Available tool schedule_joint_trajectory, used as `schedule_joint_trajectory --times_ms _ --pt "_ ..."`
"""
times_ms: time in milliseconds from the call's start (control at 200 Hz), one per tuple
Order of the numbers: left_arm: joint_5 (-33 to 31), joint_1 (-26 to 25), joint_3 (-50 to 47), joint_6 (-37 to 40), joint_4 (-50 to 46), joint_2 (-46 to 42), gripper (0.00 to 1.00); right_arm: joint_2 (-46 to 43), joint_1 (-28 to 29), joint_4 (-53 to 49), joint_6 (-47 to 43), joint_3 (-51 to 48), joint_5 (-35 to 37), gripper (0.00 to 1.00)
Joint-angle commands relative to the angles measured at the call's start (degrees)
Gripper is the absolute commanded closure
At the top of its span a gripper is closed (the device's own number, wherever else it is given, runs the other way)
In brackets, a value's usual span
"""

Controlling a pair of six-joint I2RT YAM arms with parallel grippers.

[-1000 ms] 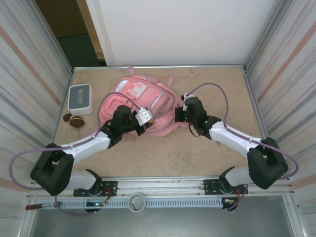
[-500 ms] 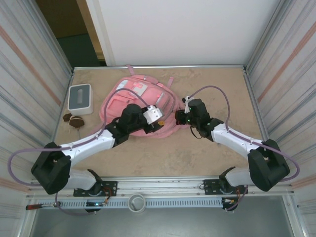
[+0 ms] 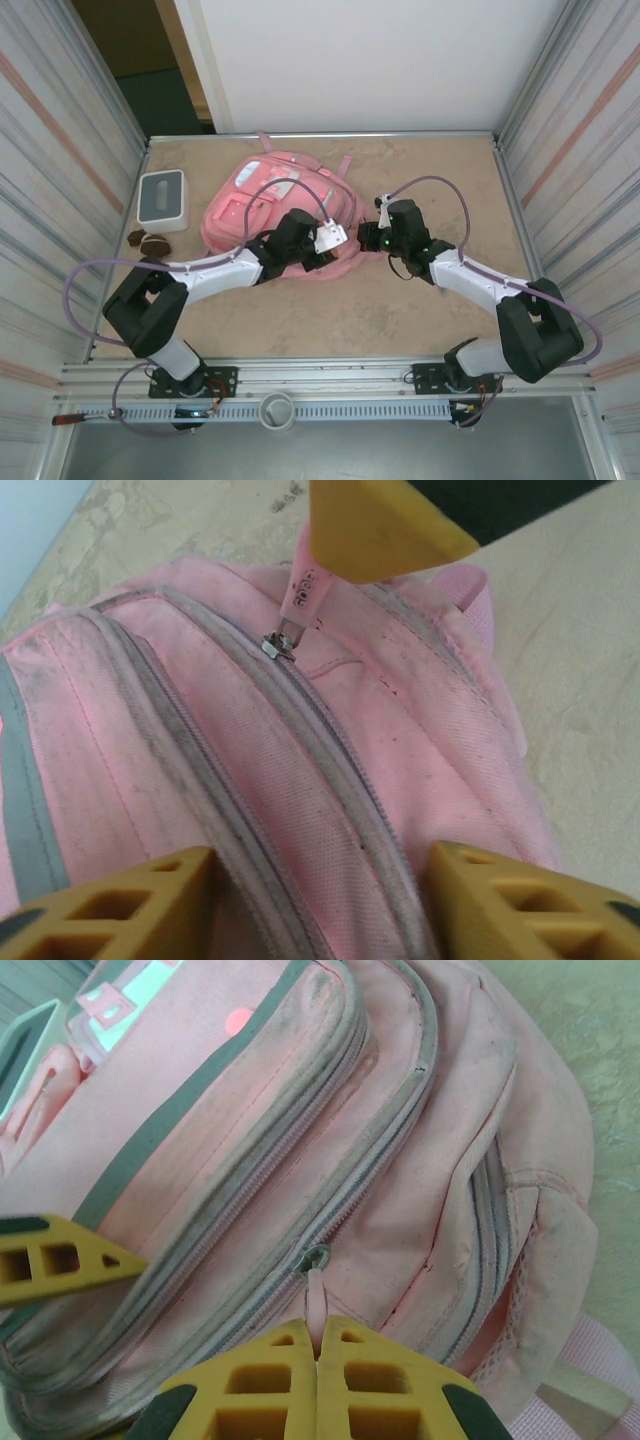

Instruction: Pack books, pencil case, and school supplies into a backpack

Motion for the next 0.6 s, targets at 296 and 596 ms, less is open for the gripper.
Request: schedule_joint_trajectory --times_ms 296,596 --pt "2.12 -0.16 -0.44 -0.02 -0.61 -1.05 1.00 6.98 -2.56 9.57 1.05 -3.46 -5.65 1.00" --pt "3.05 -0.12 -1.07 -0.34 -0.21 -2.03 1.00 9.32 -2.57 13.64 -0.09 -4.71 -7.77 0.95"
